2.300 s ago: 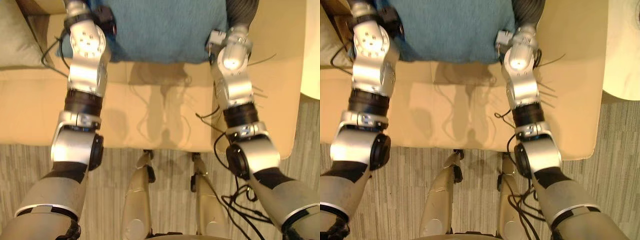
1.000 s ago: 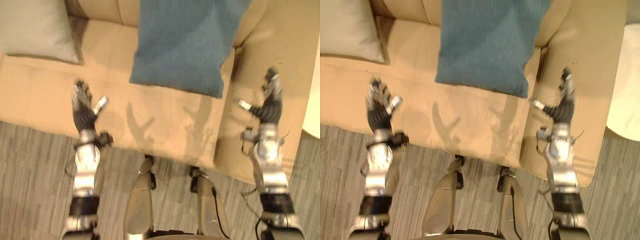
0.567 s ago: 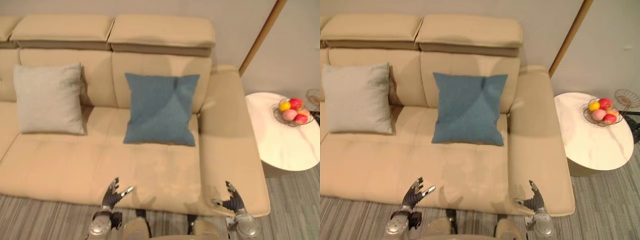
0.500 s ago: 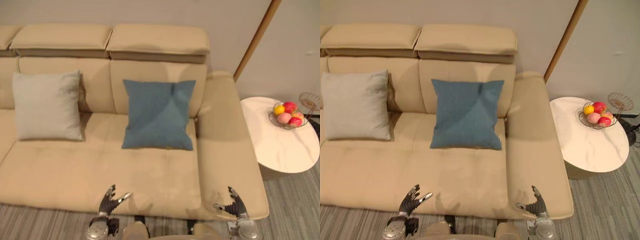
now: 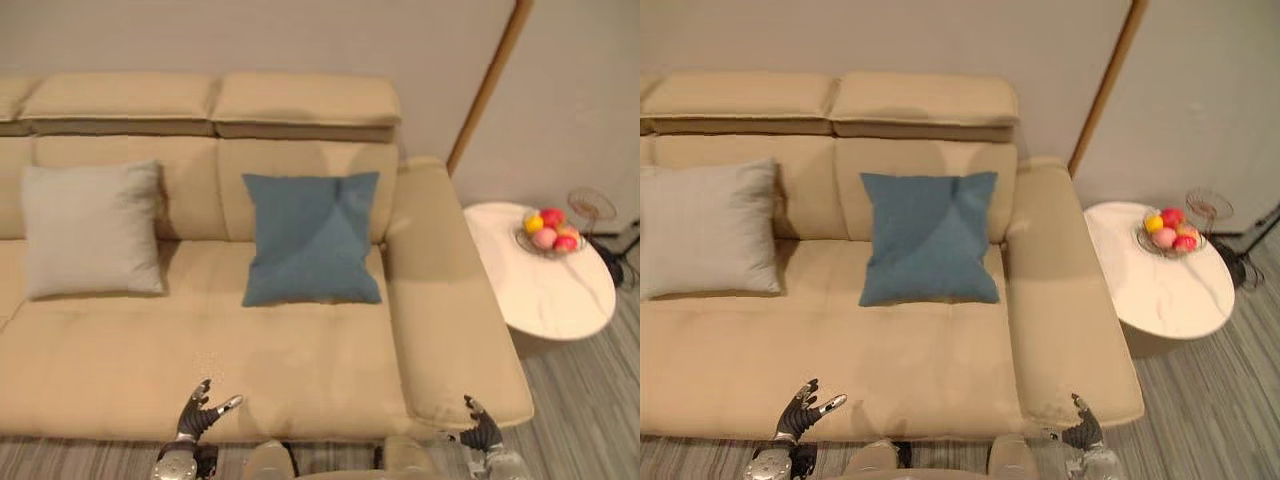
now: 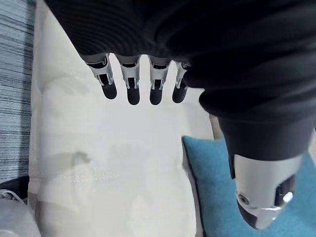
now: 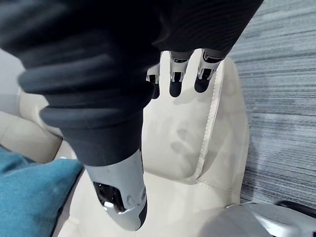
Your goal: Pick up cushions and gather them together orderly.
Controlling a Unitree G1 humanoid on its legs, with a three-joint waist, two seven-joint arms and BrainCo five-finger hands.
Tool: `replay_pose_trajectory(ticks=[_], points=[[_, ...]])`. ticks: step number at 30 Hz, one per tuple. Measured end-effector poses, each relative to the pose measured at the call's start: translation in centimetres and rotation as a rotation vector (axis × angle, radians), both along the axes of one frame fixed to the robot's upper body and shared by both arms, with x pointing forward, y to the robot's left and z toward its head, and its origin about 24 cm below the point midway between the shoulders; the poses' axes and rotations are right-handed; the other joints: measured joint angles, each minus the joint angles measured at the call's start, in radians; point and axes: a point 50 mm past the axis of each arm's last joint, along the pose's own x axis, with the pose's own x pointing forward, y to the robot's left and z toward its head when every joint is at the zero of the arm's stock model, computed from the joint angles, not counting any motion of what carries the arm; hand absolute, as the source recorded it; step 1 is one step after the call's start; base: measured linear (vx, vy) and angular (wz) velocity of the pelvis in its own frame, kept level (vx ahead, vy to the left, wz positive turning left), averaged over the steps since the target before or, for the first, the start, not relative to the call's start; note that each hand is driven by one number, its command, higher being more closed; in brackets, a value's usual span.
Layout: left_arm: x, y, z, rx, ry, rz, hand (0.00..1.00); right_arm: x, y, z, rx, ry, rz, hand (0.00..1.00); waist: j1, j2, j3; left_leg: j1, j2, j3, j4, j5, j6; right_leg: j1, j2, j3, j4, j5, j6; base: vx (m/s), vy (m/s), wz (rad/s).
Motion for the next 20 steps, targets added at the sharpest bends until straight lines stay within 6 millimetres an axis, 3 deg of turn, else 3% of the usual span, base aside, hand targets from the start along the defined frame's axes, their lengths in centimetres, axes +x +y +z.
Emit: replay_pose_trajectory(ticks=[2, 4, 5, 6, 7, 8, 9, 10, 12, 13, 15, 16, 17, 20], points=[[0.0, -0.9, -0.3, -0.041, -0.002, 0.03, 0.0, 2.0, -0.3, 0.7, -0.018, -0.052, 0.008, 0.0, 0.021, 0.006, -0.007, -0.064, 0.01, 0.008, -0.005, 0.064, -0.004, 0.027, 0.029, -0.016, -0.188, -0.082, -0.052, -0.22, -0.091, -0.2], [0.2, -1.8, -0.6, -0.068, -0.005, 0.026, 0.0, 3.6, -0.7, 1.6, -0.035, -0.103, 0.016, 0.0, 0.026, 0.051, 0.018, -0.105, 0.036, 0.001, -0.074, 0.149, -0.022, 0.032, 0.063, -0.053, -0.325, -0.116, -0.116, -0.33, -0.11, -0.12], [0.9, -2.4, -0.5, -0.085, -0.016, 0.018, 0.0, 3.9, -1.2, 1.8, -0.05, -0.107, 0.008, 0.0, 0.016, 0.093, 0.042, -0.122, 0.059, -0.025, -0.118, 0.205, -0.035, 0.035, 0.101, -0.076, -0.367, -0.101, -0.172, -0.47, -0.172, 0.25], [1.1, -2.7, -0.5, -0.094, -0.02, 0.008, 0.0, 3.7, -1.5, 1.8, -0.059, -0.096, -0.001, 0.0, 0.011, 0.11, 0.051, -0.117, 0.068, -0.05, -0.163, 0.222, -0.069, 0.033, 0.109, -0.096, -0.383, -0.08, -0.19, -0.43, -0.136, 0.41], [1.2, -2.8, -0.5, -0.096, -0.023, 0.005, 0.0, 3.4, -1.6, 1.7, -0.058, -0.087, -0.02, 0.0, 0.007, 0.109, 0.053, -0.116, 0.067, -0.063, -0.179, 0.179, -0.1, 0.022, 0.106, -0.121, -0.388, -0.068, -0.209, -0.43, -0.075, 0.47], [1.6, -2.8, -0.3, -0.095, -0.034, 0.001, 0.0, 2.8, -1.7, 1.4, -0.042, -0.078, -0.063, 0.0, 0.007, 0.084, 0.067, -0.139, 0.052, -0.064, -0.072, 0.122, -0.058, 0.017, 0.073, -0.139, -0.388, -0.055, -0.229, -0.38, -0.034, 0.45], [1.7, -2.8, -0.3, -0.095, -0.038, -0.002, 0.0, 2.3, -1.8, 1.3, -0.037, -0.071, -0.085, 0.0, -0.002, 0.059, 0.066, -0.159, 0.027, -0.056, 0.082, 0.081, -0.002, 0.009, 0.041, -0.143, -0.396, -0.04, -0.23, -0.35, -0.027, 0.37], [1.6, -2.9, -0.3, -0.096, -0.036, -0.003, 0.0, 2.2, -1.9, 1.3, -0.037, -0.069, -0.088, 0.0, -0.009, 0.054, 0.064, -0.16, 0.02, -0.048, 0.158, 0.055, 0.02, 0.007, 0.031, -0.145, -0.411, -0.026, -0.229, -0.3, -0.007, 0.25], [1.3, -2.9, -0.4, -0.096, -0.03, -0.005, 0.0, 1.7, -2.0, 1.2, -0.038, -0.061, -0.094, 0.0, -0.011, 0.058, 0.061, -0.093, 0.02, -0.051, 0.29, -0.067, 0.007, -0.001, 0.023, -0.139, -0.464, 0.017, -0.219, -0.22, 0.088, 0.07], [1.2, -2.9, -0.4, -0.097, -0.027, -0.007, 0.0, 1.6, -1.9, 1.1, -0.033, -0.059, -0.094, 0.0, -0.013, 0.063, 0.057, -0.038, 0.025, -0.053, 0.271, -0.13, -0.013, -0.019, 0.024, -0.139, -0.468, 0.033, -0.211, -0.15, 0.146, 0.01], [1.3, -2.9, -0.4, -0.098, -0.029, -0.008, 0.0, 1.4, -1.7, 1.0, -0.023, -0.053, -0.103, 0.0, -0.012, 0.083, 0.053, 0.02, 0.019, -0.062, 0.165, -0.18, -0.051, -0.043, 0.032, -0.137, -0.467, 0.047, -0.189, -0.13, 0.133, 0.05], [1.5, -2.7, -0.3, -0.092, -0.031, -0.01, 0.0, 1.3, -1.3, 0.8, -0.01, -0.052, -0.106, 0.0, -0.012, 0.076, 0.055, 0.049, 0.006, -0.062, 0.082, -0.21, -0.047, -0.047, 0.033, -0.136, -0.48, 0.066, -0.168, -0.17, 0.182, 0.07], [1.3, -2.5, -0.3, -0.087, -0.026, -0.01, 0.0, 1.1, -1.1, 0.6, 0.0, -0.046, -0.108, 0.0, -0.011, 0.057, 0.048, 0.068, -0.02, -0.058, 0.035, -0.19, -0.046, -0.033, 0.018, -0.134, -0.514, 0.092, -0.154, -0.14, 0.173, 0.05], [0.9, -2.5, -0.4, -0.086, -0.013, -0.009, 0.0, 0.6, -1.9, 0.8, -0.013, -0.045, -0.141, 0.0, -0.017, 0.059, 0.023, 0.1, -0.06, -0.048, -0.025, -0.169, -0.032, 0.0, -0.005, -0.124, -0.586, 0.144, -0.138, -0.06, 0.136, -0.03]])
